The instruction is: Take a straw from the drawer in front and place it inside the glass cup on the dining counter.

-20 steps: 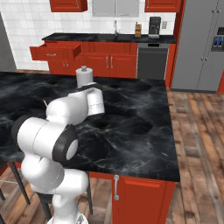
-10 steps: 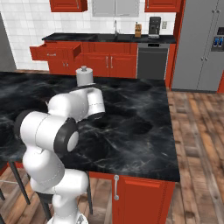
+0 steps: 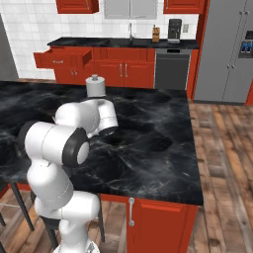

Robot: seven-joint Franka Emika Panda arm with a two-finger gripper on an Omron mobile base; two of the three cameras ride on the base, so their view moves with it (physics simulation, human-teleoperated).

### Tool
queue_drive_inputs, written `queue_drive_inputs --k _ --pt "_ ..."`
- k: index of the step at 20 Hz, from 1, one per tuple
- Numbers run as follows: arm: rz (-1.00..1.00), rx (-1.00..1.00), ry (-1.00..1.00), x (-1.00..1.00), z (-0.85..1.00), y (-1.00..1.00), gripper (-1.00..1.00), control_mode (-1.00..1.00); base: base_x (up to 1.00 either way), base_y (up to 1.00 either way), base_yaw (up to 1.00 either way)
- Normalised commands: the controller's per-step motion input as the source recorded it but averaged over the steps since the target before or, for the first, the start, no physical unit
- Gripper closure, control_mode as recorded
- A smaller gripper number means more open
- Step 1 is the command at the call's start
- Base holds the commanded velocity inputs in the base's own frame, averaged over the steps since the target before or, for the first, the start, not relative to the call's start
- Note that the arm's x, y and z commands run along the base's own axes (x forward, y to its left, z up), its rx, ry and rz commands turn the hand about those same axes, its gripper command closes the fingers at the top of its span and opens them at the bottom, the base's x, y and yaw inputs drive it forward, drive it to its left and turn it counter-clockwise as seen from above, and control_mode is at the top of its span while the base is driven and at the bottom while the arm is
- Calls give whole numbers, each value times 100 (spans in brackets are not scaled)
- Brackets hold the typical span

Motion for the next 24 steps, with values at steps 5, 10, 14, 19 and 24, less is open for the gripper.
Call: queue_drive_inputs --k 5,10,14,19,24 --pt "0 0 0 9 -17 1 100 -100 0 0 0" --pt "0 0 -1 7 -20 1 100 -100 0 0 0" --pt "0 0 0 11 -16 4 100 -100 0 0 0" --pt "0 0 -1 12 -12 3 100 -100 0 0 0" --pt "0 0 -1 13 -12 3 100 -100 0 0 0"
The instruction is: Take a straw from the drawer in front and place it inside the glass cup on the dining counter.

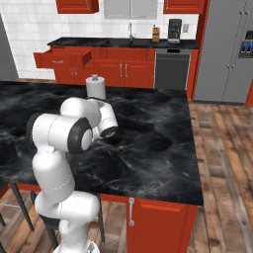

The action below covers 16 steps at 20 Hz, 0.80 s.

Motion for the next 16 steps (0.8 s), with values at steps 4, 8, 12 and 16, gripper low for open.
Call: queue_drive_inputs --k 4,8,12,16 --pt "0 0 -1 7 -16 1 100 -100 0 0 0" --pt "0 0 0 6 -17 0 100 -100 0 0 0" --pt "0 0 -1 10 -14 1 100 -100 0 0 0" --pt "0 0 -2 12 -11 3 100 -100 0 0 0"
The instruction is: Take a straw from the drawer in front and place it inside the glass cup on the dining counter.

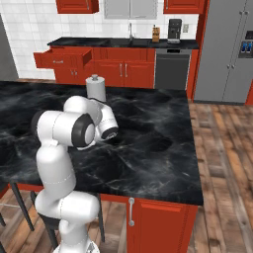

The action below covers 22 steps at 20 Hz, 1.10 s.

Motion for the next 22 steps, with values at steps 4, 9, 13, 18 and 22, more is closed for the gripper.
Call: queue_drive_inputs --k 4,9,13,18,22 --pt "0 0 -2 14 -6 6 100 -100 0 0 0" --pt "0 0 0 11 -12 5 100 -100 0 0 0" --pt "0 0 0 0 -22 1 100 -100 0 0 0" --pt "0 0 0 1 -28 0 100 -100 0 0 0" --pt "0 0 -1 2 -24 0 100 -100 0 0 0"
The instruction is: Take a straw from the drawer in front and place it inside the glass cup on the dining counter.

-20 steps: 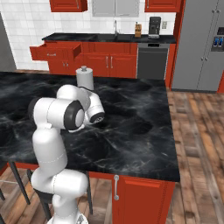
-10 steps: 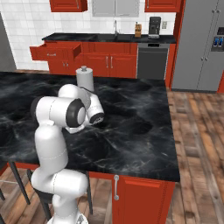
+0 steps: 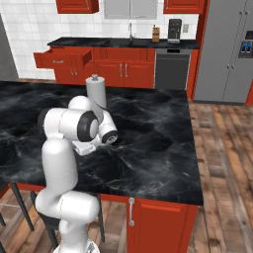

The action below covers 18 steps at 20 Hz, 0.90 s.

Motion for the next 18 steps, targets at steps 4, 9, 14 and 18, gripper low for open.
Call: queue_drive_inputs --k 4,9,14,18 --pt "0 0 -1 5 -22 2 100 -100 0 0 0" --pt "0 0 -2 0 -19 9 -100 -100 0 0 0" --pt "0 0 -8 -12 -1 2 -100 -100 0 0 0" --pt "0 -1 -13 -21 0 0 -100 -100 0 0 0"
